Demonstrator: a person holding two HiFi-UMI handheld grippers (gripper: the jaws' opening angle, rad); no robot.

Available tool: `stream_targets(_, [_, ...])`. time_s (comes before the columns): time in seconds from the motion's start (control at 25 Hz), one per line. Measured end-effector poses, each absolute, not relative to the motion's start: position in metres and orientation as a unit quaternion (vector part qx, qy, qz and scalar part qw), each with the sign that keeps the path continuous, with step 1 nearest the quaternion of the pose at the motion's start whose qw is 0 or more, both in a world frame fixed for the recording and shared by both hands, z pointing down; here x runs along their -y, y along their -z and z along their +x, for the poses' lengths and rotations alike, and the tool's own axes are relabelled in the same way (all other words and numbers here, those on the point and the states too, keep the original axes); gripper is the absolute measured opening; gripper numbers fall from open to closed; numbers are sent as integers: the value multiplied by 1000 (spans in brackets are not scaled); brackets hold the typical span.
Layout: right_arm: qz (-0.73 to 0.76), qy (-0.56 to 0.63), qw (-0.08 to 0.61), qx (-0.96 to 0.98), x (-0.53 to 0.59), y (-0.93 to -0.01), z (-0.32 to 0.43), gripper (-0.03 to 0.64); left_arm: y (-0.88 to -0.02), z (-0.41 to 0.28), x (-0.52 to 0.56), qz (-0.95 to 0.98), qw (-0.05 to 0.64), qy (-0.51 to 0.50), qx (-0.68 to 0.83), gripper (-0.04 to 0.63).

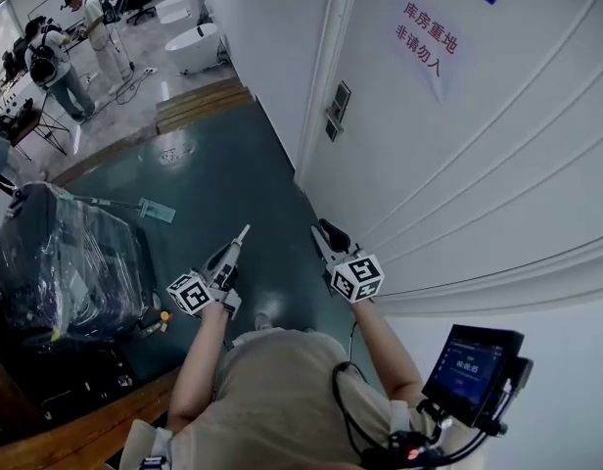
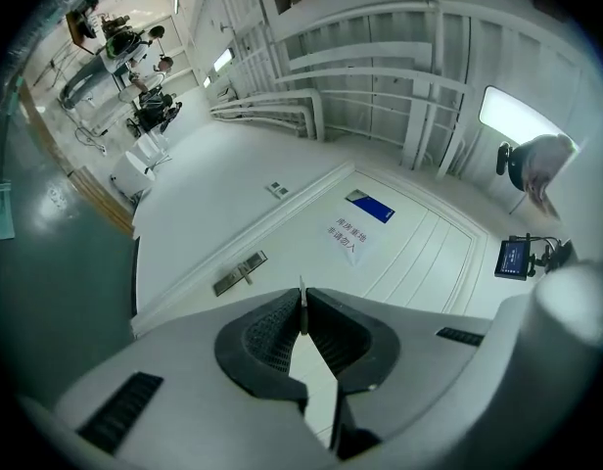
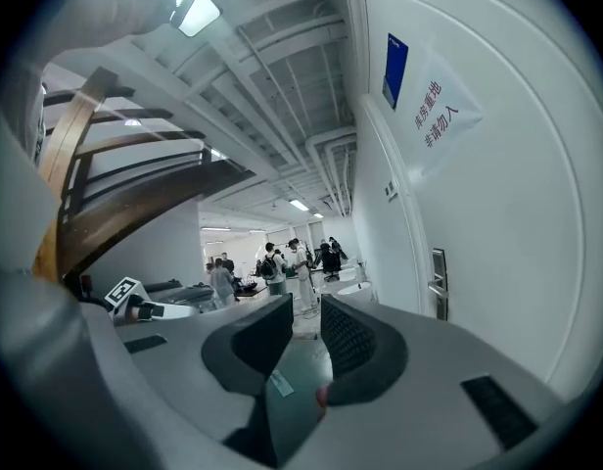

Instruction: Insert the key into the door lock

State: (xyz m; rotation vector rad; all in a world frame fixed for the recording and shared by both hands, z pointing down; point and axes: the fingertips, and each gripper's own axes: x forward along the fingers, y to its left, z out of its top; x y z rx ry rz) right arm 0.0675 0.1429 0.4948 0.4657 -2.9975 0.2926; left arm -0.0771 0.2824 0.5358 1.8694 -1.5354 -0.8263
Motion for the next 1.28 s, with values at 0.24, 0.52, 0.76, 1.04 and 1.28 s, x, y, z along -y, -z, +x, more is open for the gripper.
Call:
stream_targets(0.24, [175,-91,41,980,-140,-504,37,87,-556,-116,-278,711,290,322,554,34])
stream_targets(0.52, [194,-79,45,977,-129,-499,26,87,-567,-138,-263,723,293,320,537,34])
stream_targets(0.76, [203,-77,53,975,-115,-502,20,87,-569,-146,-245,722,309,324,528,34])
stream_targets(1.04, [209,-81,52,973,-68,-515,3,87,-581,-162,-212,709,336,315,534,34])
stream_targets(1.28, [207,-92,53,973,-19,-508,-9,87,-570,-173,-164,702,350,310,538,34])
